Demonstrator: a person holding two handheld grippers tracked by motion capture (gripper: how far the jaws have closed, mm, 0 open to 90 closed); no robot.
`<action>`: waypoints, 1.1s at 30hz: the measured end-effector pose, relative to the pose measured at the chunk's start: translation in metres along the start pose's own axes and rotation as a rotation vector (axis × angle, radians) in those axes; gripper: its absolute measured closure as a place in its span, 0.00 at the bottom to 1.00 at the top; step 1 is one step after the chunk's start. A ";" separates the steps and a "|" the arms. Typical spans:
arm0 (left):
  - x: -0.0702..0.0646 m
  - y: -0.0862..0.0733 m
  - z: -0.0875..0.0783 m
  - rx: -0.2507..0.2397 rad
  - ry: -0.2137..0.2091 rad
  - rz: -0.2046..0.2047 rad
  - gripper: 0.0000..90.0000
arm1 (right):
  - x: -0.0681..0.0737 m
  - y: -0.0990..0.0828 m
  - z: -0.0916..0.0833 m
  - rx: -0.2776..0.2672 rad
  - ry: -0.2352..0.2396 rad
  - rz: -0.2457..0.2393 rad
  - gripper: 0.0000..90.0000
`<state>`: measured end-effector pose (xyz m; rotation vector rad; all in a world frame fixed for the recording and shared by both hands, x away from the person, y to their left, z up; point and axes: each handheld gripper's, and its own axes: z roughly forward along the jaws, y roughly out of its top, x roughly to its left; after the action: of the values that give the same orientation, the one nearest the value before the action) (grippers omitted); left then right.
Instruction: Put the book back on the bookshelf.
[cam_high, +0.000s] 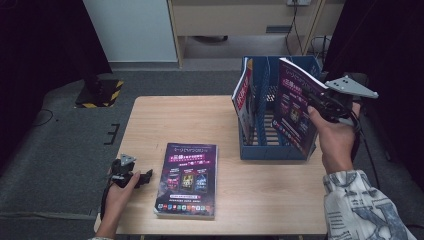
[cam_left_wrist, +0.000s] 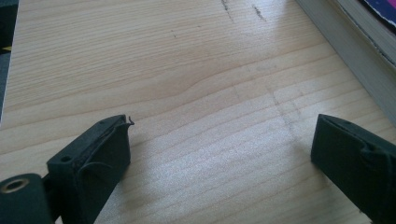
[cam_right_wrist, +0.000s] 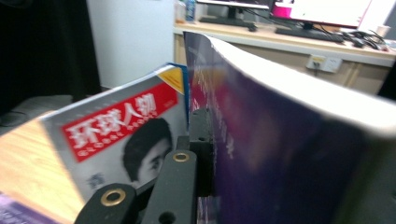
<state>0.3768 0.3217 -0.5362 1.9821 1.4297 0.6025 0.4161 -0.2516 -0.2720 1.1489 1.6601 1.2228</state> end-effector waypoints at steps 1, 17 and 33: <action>0.000 0.000 0.000 -0.001 0.000 -0.001 0.04 | -0.001 0.000 0.004 0.002 -0.007 0.004 0.92; -0.001 0.000 0.001 -0.001 -0.003 -0.003 0.03 | 0.005 0.004 0.054 -0.005 -0.105 0.072 0.92; -0.001 0.000 0.001 0.000 -0.004 -0.001 0.03 | 0.011 -0.002 0.088 -0.038 -0.169 0.093 0.92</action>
<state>0.3774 0.3206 -0.5365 1.9810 1.4279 0.5978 0.4936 -0.2165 -0.2971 1.2812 1.4672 1.1749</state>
